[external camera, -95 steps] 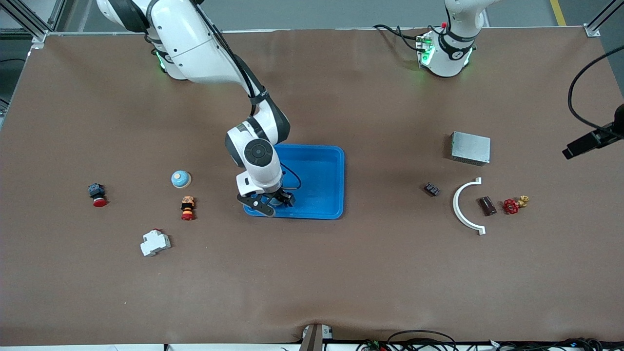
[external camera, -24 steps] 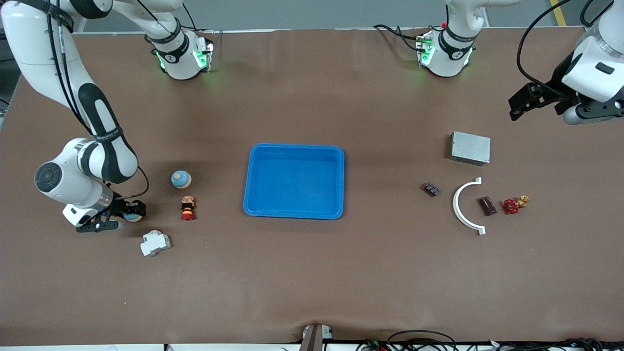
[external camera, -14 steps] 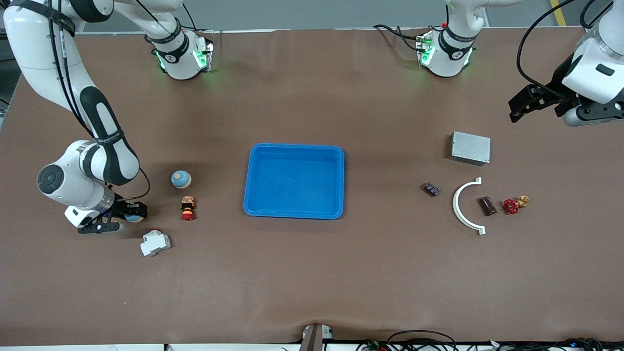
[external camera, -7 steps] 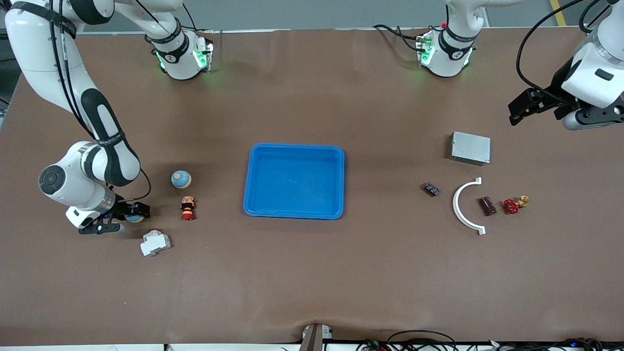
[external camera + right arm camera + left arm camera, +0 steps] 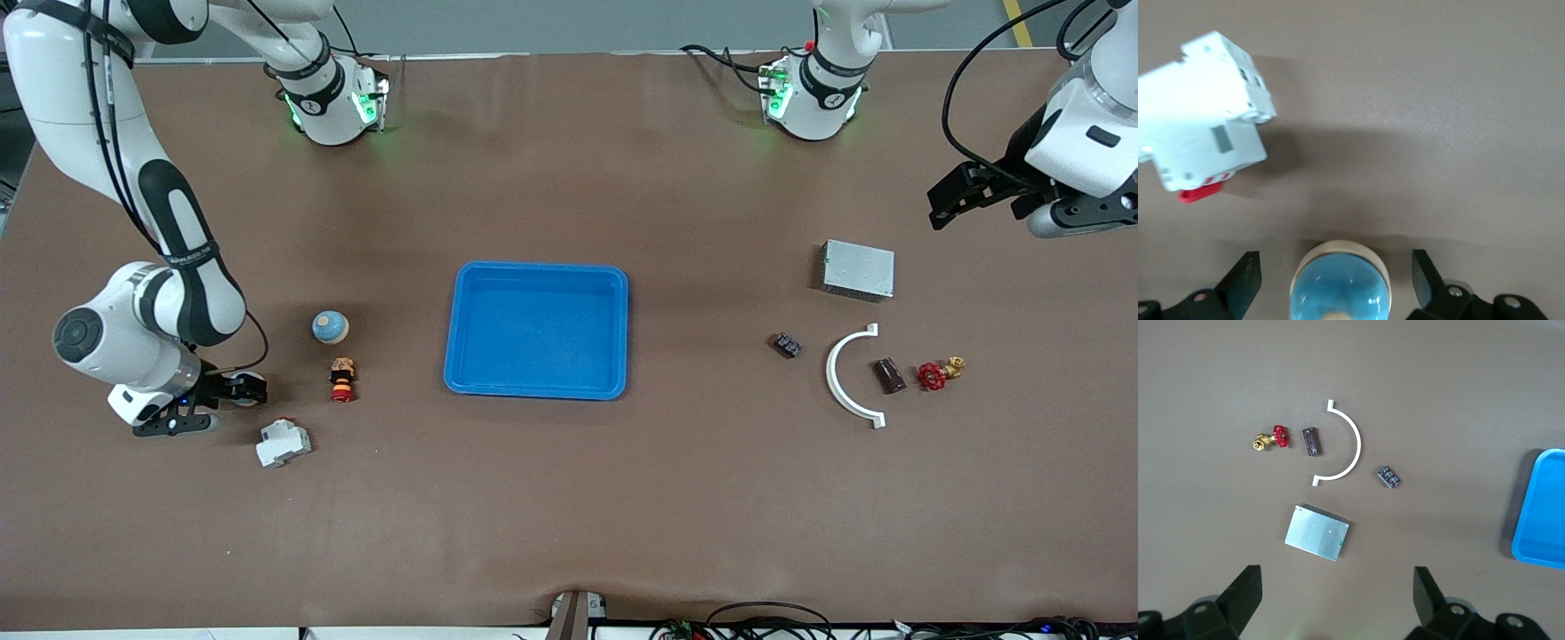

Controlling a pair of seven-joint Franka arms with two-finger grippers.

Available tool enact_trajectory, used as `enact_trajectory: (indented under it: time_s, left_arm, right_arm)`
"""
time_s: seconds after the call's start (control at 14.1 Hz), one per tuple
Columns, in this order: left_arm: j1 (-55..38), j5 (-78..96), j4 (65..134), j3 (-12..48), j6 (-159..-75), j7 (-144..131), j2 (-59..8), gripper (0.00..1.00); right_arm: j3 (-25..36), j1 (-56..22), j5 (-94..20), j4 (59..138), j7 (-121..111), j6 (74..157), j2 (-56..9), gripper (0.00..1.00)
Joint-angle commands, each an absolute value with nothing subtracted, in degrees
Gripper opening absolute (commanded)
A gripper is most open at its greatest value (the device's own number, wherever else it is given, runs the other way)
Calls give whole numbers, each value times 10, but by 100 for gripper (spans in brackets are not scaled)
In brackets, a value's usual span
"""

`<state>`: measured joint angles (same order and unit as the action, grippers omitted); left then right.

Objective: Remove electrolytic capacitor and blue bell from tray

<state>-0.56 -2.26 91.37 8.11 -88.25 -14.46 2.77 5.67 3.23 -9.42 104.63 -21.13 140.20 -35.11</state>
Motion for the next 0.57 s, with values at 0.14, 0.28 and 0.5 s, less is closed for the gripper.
enact_trajectory:
  time_s: [0.14,0.28,0.5]
  left_arm:
    - [-1,-10,911,82,-888,-140,30,100]
    - [-2,-10,913,82,-888,-141,30,100]
    - [-1,-10,912,82,-883,-142,37,100]
  right_arm:
    - [57,38,-102,1011,-212,1297,-290,100]
    - [57,33,-91,1007,-152,1263,-267,100]
    - [55,6,-26,1004,-76,1222,-223,100]
